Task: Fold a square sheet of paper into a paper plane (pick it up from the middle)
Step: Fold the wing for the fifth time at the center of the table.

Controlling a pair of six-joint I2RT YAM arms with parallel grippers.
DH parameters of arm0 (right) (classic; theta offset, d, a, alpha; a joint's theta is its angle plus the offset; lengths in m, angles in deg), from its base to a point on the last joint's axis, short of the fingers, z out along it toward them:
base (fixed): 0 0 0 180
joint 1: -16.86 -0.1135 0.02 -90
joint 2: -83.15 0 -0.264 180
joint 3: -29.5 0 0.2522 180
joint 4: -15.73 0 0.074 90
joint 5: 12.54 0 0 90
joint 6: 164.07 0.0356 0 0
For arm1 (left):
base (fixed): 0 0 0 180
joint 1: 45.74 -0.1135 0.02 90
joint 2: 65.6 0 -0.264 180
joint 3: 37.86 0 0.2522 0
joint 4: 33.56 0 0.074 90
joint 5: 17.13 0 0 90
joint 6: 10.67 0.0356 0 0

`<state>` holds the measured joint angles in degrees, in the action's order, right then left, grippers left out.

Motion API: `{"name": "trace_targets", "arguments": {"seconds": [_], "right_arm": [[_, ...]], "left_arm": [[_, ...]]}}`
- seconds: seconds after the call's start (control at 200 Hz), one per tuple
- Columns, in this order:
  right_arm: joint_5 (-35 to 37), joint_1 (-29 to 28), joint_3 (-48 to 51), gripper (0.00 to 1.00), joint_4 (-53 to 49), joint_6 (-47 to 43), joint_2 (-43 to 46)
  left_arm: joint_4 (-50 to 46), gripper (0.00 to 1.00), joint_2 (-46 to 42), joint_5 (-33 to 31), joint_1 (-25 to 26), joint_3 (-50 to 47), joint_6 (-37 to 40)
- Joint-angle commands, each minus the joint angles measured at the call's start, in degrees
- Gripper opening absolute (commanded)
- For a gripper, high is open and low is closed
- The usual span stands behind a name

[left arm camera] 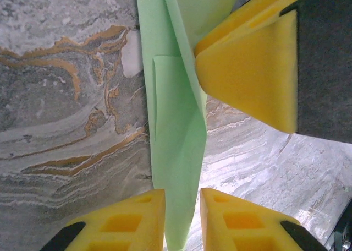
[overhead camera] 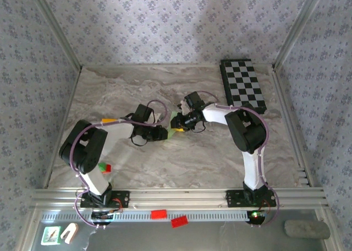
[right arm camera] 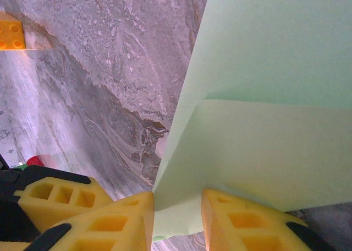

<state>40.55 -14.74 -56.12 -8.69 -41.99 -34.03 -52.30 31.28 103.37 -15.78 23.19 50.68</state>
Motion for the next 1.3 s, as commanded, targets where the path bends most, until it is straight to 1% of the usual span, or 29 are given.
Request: {"name": "trace_targets", "arguments": {"seconds": [0.0, 0.43, 0.62, 0.92, 1.294], "right_arm": [[0.6, -0.1, -1.2, 0.30, -2.2, -1.0, -1.7], [-0.6, -0.1, -2.6, 0.31, -2.1, -0.6, -1.0], [-2.3, -0.2, -2.2, 0.33, -0.8, -0.7, 0.5], [-4.1, -0.9, 2.1, 0.34, 3.1, 0.4, 3.4], [-4.1, -1.7, -1.1, 0.34, 2.4, 0.6, -0.9]], "left_arm": [[1.2, 0.21, 1.3, 1.6, -0.1, -0.5, -0.4], [1.3, 0.14, 2.8, 1.4, 0.1, -2.0, 0.3], [1.2, 0.13, 3.2, 0.8, 0.1, -2.2, 0.4], [1.5, 0.15, 3.3, 0.0, 0.1, -2.6, 0.4], [1.5, 0.17, 4.0, 0.0, 0.1, -3.0, 0.6]]}}
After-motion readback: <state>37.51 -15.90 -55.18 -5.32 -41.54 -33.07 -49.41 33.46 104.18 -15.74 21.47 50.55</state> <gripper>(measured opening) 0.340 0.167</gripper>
